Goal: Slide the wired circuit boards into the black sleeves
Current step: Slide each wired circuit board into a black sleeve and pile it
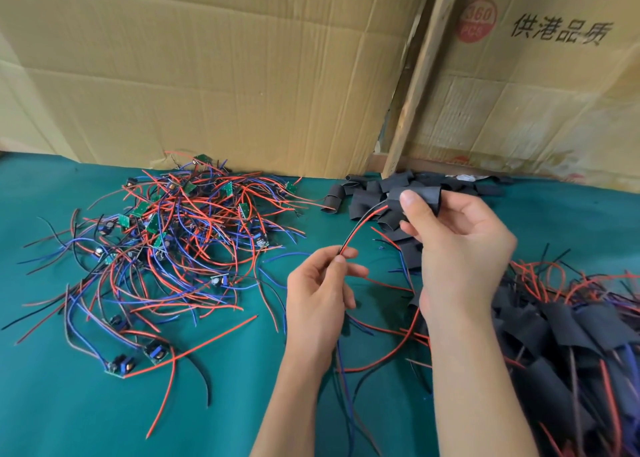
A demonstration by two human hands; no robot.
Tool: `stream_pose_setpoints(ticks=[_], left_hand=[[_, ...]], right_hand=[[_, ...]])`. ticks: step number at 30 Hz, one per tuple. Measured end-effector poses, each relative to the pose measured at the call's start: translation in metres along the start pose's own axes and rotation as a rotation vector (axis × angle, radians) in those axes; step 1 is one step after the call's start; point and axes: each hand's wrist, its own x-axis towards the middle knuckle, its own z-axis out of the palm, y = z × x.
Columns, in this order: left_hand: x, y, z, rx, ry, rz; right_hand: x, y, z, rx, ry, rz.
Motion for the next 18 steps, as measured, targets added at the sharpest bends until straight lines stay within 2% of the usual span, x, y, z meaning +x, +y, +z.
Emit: stream_pose_setpoints(ticks=[6, 8, 12, 16, 18], left_hand=[[-0.001, 0.003, -0.001, 0.019, -0.034, 0.012], [-0.001, 0.003, -0.001, 0.029, -0.039, 0.017], [-0.003, 0.005, 0.001, 0.060, -0.067, 0.031], [-0.005, 0.007, 0.002, 0.085, -0.089, 0.056], [-0.006, 0.008, 0.002, 0.068, -0.066, 0.011]], right_hand=[[0.002, -0.005, -0.002, 0.041, -0.038, 0.078], [0.004, -0.008, -0.007, 0.004, -0.151, 0.113], [0.003, -0.006, -0.011, -0.224, -0.426, 0.184], [-0.005, 0.005, -0.005, -0.257, -0.546, 0.270], [-0.005, 0.010, -0.005, -0.289, -0.565, 0.256]])
